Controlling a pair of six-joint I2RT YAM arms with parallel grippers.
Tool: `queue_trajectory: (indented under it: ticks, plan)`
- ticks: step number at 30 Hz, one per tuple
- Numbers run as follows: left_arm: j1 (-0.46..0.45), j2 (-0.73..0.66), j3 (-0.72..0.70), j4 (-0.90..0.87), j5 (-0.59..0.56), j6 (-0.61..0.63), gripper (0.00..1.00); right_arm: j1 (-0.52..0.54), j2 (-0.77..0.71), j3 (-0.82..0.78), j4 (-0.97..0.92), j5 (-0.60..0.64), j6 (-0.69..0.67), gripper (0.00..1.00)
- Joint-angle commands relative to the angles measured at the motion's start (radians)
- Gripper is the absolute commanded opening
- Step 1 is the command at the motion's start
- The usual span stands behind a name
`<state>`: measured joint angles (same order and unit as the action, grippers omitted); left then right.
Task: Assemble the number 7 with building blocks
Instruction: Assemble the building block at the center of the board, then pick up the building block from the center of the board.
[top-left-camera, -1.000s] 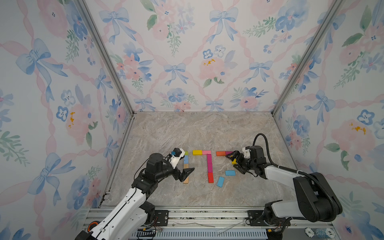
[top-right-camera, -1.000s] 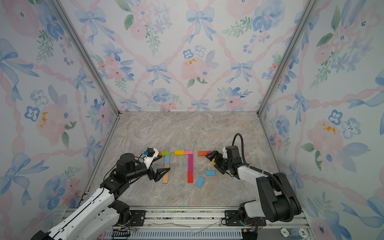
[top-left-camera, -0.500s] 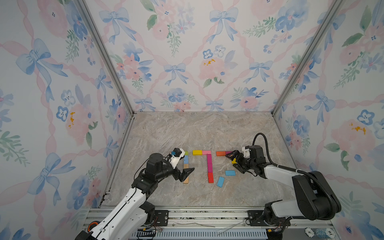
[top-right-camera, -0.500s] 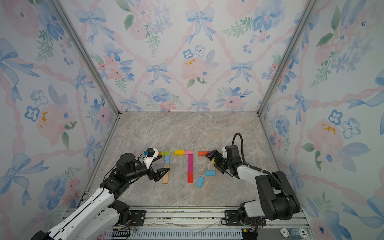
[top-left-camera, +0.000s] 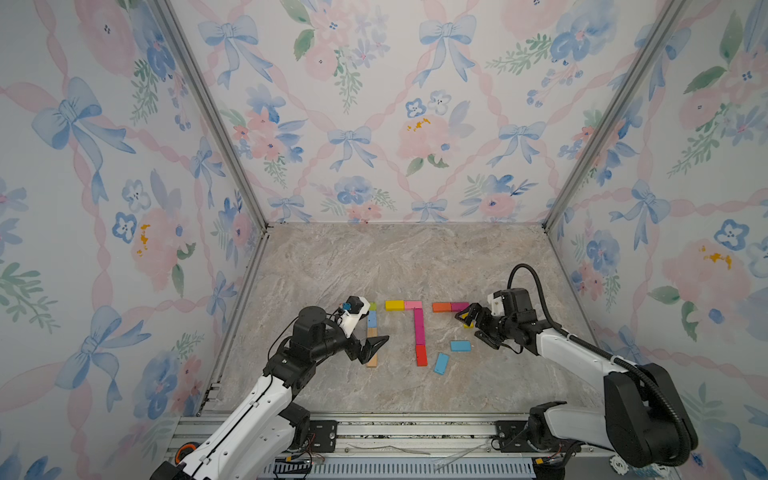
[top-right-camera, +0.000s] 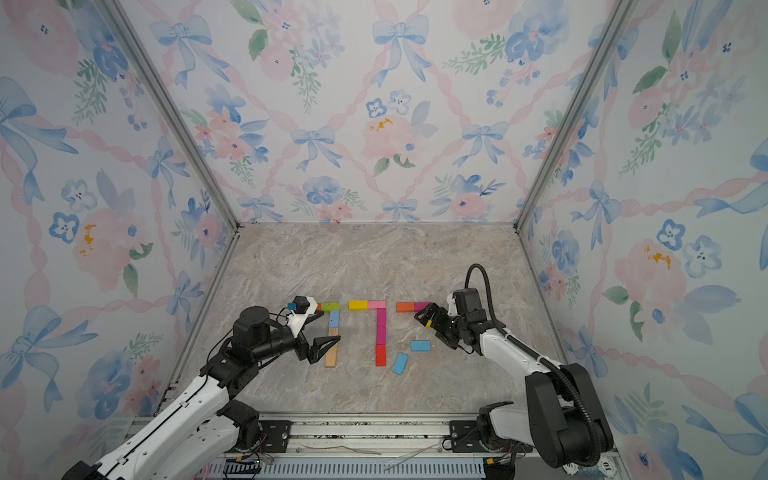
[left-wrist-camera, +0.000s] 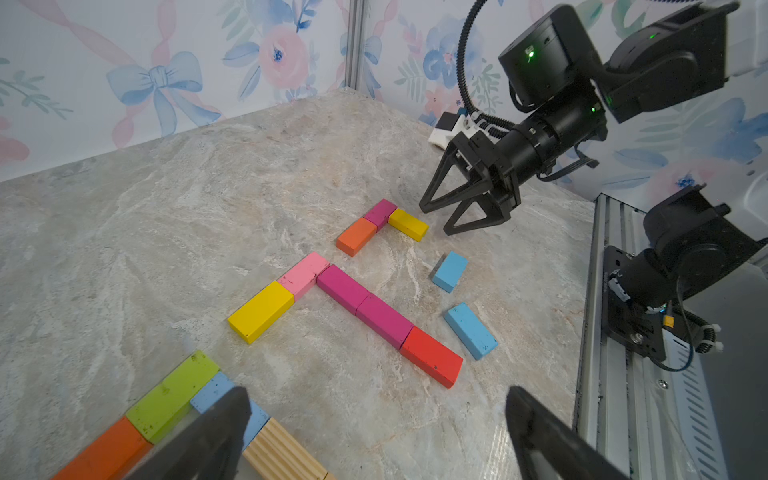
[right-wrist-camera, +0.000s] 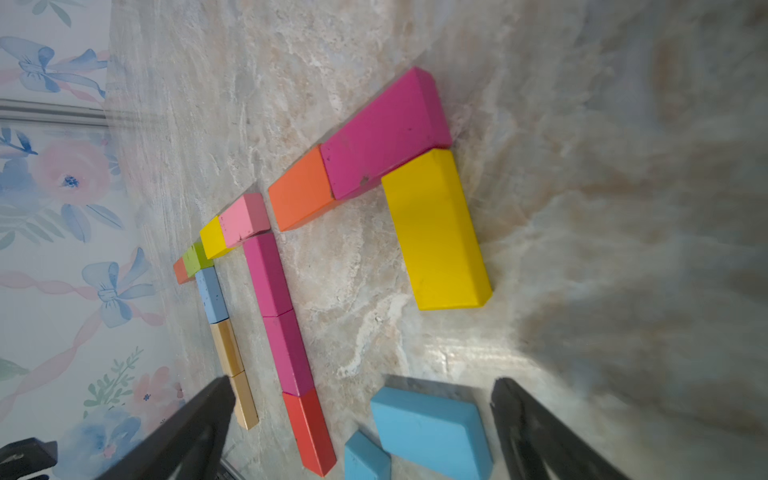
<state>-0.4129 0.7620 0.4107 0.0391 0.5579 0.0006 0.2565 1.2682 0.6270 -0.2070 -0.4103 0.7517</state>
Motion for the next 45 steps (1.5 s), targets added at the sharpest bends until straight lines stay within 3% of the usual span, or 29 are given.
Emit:
queue_trajectory:
  ticks: [1, 6, 11, 16, 21, 31, 45]
  plan:
    - [-0.008, -0.015, -0.005, 0.001, -0.004, 0.015, 0.98, 0.033, -0.023, 0.153, -0.317, 0.058, -0.269, 0.98]
    - [-0.008, -0.018, -0.002, 0.001, -0.009, 0.015, 0.98, 0.134, 0.017, 0.36, -0.504, 0.13, -0.56, 1.0]
    - [-0.009, -0.028, -0.002, -0.002, -0.031, 0.006, 0.98, 0.288, -0.003, 0.39, -0.455, 0.33, -0.88, 0.97]
    - [-0.025, -0.015, -0.004, -0.009, -0.03, 0.001, 0.98, 0.354, -0.005, 0.317, -0.501, 0.229, -1.455, 0.97]
    - [-0.047, -0.027, 0.001, -0.032, -0.055, 0.027, 0.98, 0.302, 0.031, 0.269, -0.506, 0.256, -1.695, 1.0]
    - [-0.056, -0.023, -0.001, -0.034, -0.05, 0.035, 0.98, 0.301, 0.095, 0.222, -0.462, 0.314, -1.818, 0.88]
    - [-0.057, -0.027, -0.002, -0.036, -0.05, 0.035, 0.98, 0.303, 0.302, 0.283, -0.397, 0.305, -1.824, 0.81]
